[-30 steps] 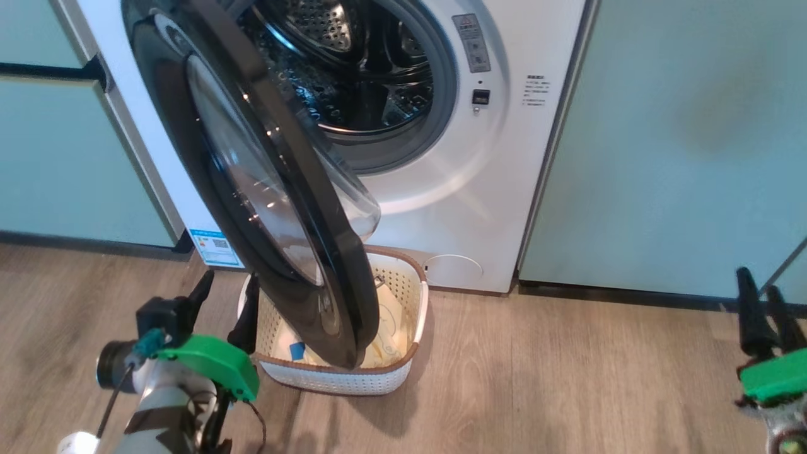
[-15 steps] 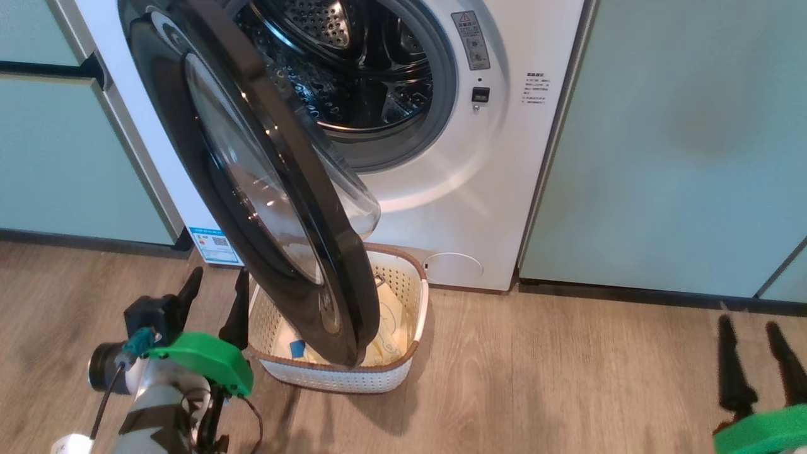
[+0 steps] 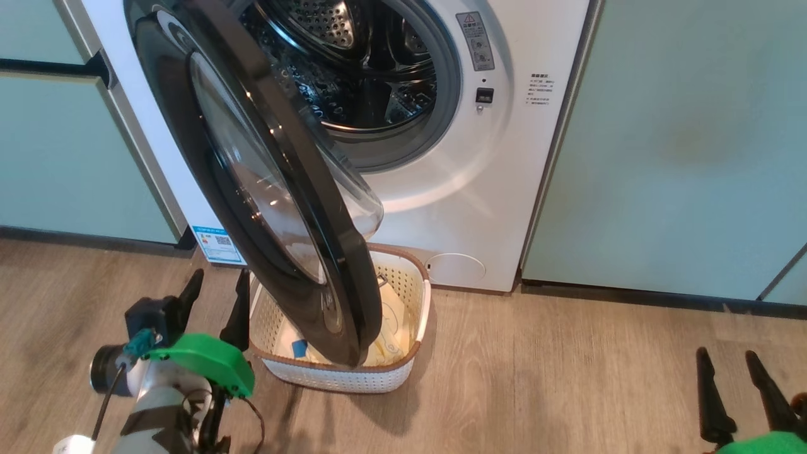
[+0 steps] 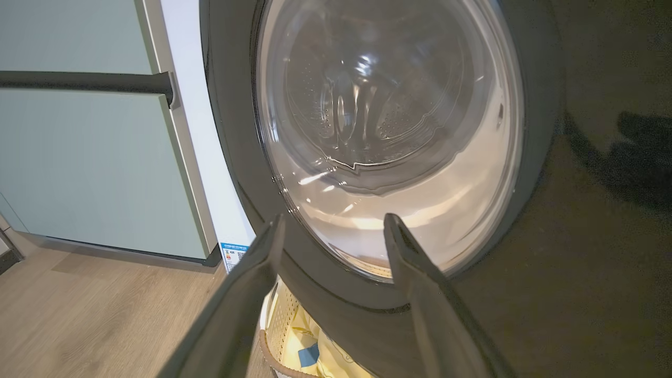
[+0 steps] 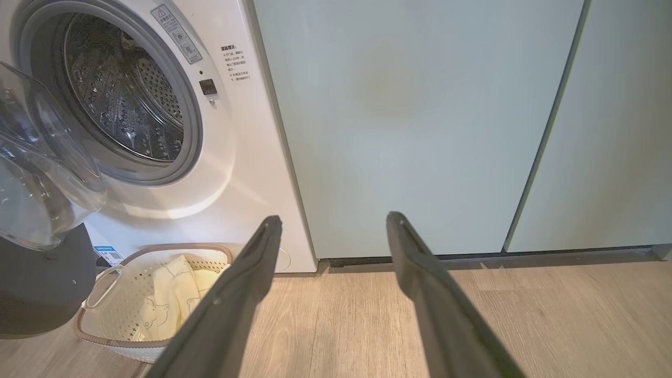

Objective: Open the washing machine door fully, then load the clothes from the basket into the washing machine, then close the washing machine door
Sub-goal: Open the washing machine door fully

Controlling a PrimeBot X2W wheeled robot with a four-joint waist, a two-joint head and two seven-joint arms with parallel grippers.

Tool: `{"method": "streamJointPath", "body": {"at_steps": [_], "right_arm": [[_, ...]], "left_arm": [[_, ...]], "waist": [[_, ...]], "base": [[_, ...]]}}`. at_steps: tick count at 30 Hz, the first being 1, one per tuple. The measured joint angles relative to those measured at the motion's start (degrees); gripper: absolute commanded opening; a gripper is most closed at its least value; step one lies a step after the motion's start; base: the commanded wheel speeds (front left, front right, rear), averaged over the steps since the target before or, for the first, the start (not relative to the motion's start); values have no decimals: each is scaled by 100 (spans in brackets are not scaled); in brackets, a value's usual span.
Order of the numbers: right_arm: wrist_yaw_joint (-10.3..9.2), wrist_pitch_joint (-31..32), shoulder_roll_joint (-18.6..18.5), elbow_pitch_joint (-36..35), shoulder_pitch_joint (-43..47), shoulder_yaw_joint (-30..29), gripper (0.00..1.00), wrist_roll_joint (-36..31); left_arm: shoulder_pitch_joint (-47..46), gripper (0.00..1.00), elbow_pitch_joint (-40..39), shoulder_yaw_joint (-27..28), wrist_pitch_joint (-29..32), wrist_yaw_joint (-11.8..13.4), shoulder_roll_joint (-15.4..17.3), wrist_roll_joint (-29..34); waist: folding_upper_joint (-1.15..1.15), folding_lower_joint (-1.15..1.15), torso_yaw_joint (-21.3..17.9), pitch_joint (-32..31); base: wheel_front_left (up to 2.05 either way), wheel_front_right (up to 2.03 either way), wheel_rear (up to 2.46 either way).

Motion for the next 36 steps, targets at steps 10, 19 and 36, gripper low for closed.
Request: {"method": "streamJointPath", "body": {"at_steps": [10,19,36], "right_arm": [[0,0,114,98,1,-69,100,-29],[0,0,126,178,1,-82,100,-27],[0,0,154,200,17,-76,100,-27]], "left_arm": [[0,100,85,0,0,-1,-33,-14],[0,87,87,-13,0,-1,-33,-200],[-877,0,-490,1402,-2,10,-141,-1251]], "waist": [[0,0,19,-20],[0,0,35,-18],[0,0,125,-36]], "base": [[0,0,0],[0,0,0],[0,0,0]]}}
